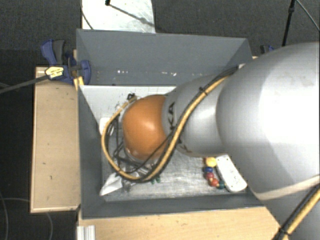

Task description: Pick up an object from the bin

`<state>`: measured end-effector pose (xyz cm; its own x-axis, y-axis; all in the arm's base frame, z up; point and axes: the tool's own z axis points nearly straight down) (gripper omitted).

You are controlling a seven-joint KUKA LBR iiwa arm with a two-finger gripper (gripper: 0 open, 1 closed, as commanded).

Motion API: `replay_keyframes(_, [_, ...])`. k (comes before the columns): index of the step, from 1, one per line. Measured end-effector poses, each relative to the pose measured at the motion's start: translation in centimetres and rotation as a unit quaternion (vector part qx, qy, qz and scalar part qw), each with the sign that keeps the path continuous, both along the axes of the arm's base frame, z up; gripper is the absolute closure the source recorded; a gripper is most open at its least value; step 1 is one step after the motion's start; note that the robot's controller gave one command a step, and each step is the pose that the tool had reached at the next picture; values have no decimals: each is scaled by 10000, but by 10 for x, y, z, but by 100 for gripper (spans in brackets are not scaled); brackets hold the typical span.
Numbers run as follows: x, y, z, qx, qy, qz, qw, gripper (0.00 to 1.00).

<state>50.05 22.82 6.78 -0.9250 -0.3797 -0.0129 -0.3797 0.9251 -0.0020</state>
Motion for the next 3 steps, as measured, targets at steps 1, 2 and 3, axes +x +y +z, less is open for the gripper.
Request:
replay_keyframes(1, [0,1,2,-3,4,128,9999,100])
replay_keyframes(2, [-1,1,3,2,17,198,9998,100])
replay_keyframes(3, [-1,1,5,3,31,101,9999,100])
